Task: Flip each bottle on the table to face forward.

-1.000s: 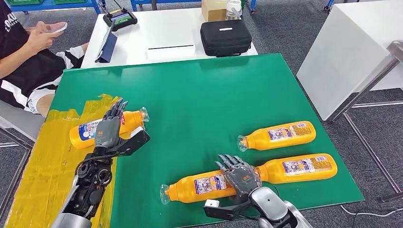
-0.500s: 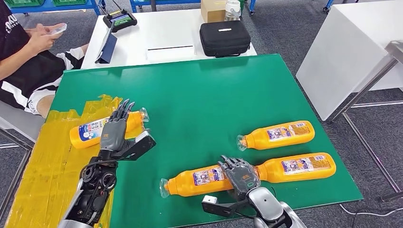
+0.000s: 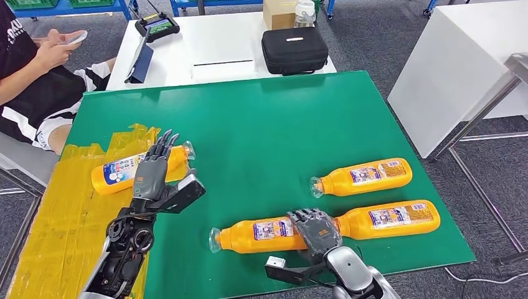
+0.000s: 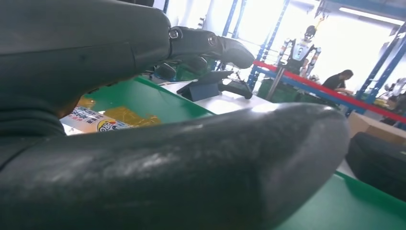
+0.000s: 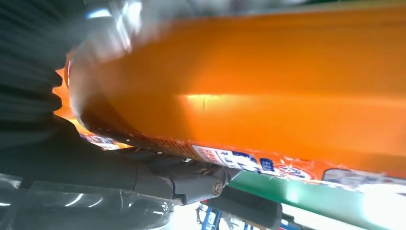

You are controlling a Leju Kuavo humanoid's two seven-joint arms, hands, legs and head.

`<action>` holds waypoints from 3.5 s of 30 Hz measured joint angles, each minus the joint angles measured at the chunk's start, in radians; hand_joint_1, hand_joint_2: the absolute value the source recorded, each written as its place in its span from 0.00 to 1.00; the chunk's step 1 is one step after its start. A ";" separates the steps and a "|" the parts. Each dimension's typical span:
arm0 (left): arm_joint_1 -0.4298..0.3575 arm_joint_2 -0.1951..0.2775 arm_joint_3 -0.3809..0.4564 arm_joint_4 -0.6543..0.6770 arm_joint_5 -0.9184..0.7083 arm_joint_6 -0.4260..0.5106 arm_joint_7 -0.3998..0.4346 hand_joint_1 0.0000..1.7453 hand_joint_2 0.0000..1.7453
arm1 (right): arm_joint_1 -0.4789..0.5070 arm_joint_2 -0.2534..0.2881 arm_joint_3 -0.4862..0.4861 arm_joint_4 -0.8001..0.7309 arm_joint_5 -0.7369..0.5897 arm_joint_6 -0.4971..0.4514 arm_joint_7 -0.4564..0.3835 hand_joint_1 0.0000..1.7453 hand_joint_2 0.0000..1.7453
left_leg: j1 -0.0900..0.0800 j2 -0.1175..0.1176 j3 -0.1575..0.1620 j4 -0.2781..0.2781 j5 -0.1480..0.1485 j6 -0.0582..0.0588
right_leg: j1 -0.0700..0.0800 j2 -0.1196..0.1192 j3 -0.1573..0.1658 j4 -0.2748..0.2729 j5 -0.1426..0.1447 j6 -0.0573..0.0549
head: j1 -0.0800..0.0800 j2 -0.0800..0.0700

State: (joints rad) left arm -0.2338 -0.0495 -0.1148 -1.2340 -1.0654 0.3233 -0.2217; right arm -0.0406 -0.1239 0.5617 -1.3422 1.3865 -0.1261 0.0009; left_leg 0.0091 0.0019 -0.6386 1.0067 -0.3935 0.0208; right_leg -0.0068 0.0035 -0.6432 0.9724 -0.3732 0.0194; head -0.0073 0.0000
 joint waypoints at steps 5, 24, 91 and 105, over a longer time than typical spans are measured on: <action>0.038 -0.009 -0.015 -0.080 0.086 -0.028 -0.033 0.00 1.00 | 0.018 0.035 -0.051 -0.018 -0.122 -0.139 -0.074 1.00 1.00 | 0.000 -0.001 -0.005 0.000 0.004 0.000 | 0.000 0.000 -0.004 0.000 0.001 -0.001 | 0.000 0.000; 0.092 -0.041 -0.087 -0.305 1.198 -0.403 -0.032 0.00 1.00 | -0.025 0.262 -0.306 -0.004 -1.223 -0.250 -0.514 1.00 1.00 | -0.001 -0.003 -0.008 0.000 0.003 0.000 | 0.000 -0.002 -0.007 0.001 -0.002 0.003 | 0.000 0.000; 0.048 -0.049 -0.330 -0.280 1.144 -0.386 -0.067 1.00 1.00 | -0.210 0.339 0.005 0.332 -0.936 -0.209 -0.426 1.00 1.00 | -0.001 -0.005 -0.009 0.000 0.002 0.000 | 0.000 -0.002 -0.007 0.001 -0.003 0.003 | 0.000 0.000; 0.044 -0.049 -0.330 -0.266 1.169 -0.357 -0.083 1.00 1.00 | -0.195 0.339 0.005 0.317 -0.930 -0.236 -0.427 0.00 1.00 | -0.001 -0.005 -0.009 0.000 0.002 0.000 | 0.000 -0.002 -0.007 0.001 -0.003 0.003 | 0.000 0.000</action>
State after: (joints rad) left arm -0.1896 -0.0988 -0.4444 -1.5000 0.1040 -0.0340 -0.3051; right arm -0.2356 0.2152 0.5665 -1.0248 0.4570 -0.3619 -0.4259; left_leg 0.0084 -0.0029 -0.6479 1.0069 -0.3911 0.0212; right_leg -0.0072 0.0016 -0.6505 0.9730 -0.3758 0.0224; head -0.0075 0.0000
